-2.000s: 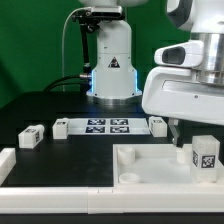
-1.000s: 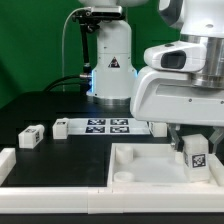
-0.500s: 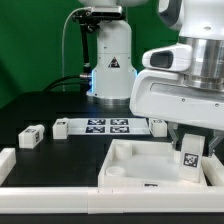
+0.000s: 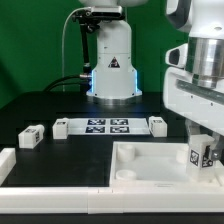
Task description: Assemble one leg
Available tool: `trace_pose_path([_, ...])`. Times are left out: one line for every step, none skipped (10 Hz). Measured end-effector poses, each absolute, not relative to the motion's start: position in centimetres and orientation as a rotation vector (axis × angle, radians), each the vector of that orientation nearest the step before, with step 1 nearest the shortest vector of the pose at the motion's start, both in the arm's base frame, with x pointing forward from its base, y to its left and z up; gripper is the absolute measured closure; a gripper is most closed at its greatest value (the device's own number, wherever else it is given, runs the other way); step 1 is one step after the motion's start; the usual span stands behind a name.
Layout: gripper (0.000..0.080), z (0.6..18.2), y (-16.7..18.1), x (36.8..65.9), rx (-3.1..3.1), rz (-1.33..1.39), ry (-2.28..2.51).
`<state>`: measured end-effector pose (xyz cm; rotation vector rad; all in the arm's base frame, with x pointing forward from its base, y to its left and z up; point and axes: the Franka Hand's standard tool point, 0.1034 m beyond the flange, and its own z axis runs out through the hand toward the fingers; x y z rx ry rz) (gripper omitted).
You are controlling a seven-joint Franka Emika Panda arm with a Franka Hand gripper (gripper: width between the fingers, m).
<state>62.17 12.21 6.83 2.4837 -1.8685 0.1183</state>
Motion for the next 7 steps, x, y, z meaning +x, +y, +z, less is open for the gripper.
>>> trace_pose_path([0.0506,6.83,12.27,62.16,2.401,0.113,-1.987])
trace_pose_path([0.0506,6.81,12.42,62.13,2.318,0.106,-2.096])
trace_pose_path([0.0422,6.79,12.48,62.11,2.298,0.105,-2.119])
trace_pose_path([0.0422,6.79,12.47,62.11,2.325,0.105,-2.088])
trace_pose_path([0.0286,6.79,12.46,62.11,2.365,0.104,-2.041])
trace_pose_path([0.0179,6.8,12.4,62.13,2.381,0.104,-2.022])
trace_pose_path([0.0159,6.84,12.29,62.16,2.5,0.105,-1.864])
